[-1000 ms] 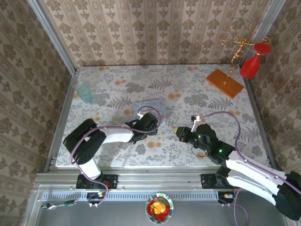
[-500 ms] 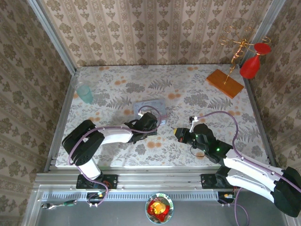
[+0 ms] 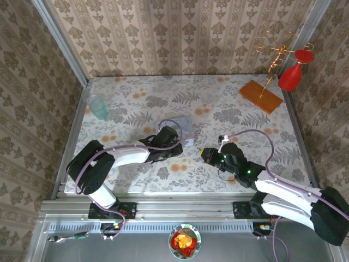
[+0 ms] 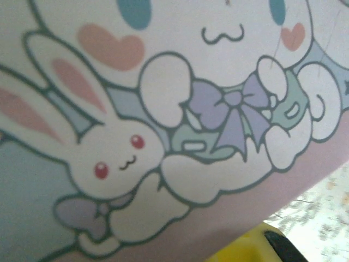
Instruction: Unlock a padlock with a key
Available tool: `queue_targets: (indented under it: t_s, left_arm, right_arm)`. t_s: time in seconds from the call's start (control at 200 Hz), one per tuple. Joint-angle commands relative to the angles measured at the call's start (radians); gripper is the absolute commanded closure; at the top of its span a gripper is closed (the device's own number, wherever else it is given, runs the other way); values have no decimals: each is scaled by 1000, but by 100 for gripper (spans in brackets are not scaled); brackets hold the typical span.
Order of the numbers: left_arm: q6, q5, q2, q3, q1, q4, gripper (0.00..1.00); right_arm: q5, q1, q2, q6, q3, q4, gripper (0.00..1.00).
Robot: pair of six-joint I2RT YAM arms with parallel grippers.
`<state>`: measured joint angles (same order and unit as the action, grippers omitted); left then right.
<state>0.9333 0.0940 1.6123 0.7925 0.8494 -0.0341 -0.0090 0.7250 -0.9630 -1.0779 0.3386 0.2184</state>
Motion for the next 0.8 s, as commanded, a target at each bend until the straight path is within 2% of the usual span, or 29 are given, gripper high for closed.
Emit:
queue_targets:
  t_s: [0.0,0.21,0.385,0.615,0.795]
  left_arm:
    - [85,158,-52,26,-19,-74,92]
    - [187,256,-83,5,-57,-165,93]
    - [251,267,-105,-33,-84,-233,95]
    - [305,281,-106,-67,-102,-320,97]
    - [345,306,-104,-64,-101,-363,98]
  right_arm:
    - [-28,5,-76,-94,-34,143,100]
    - [-116,3,-247,-130,-36,354,100]
    - [-159,-18,-337,-167,-53,512,100]
    - [-242,-84,-394,-211,-62,629,100]
    - [-316,-179,-379,-214,-101,674,100]
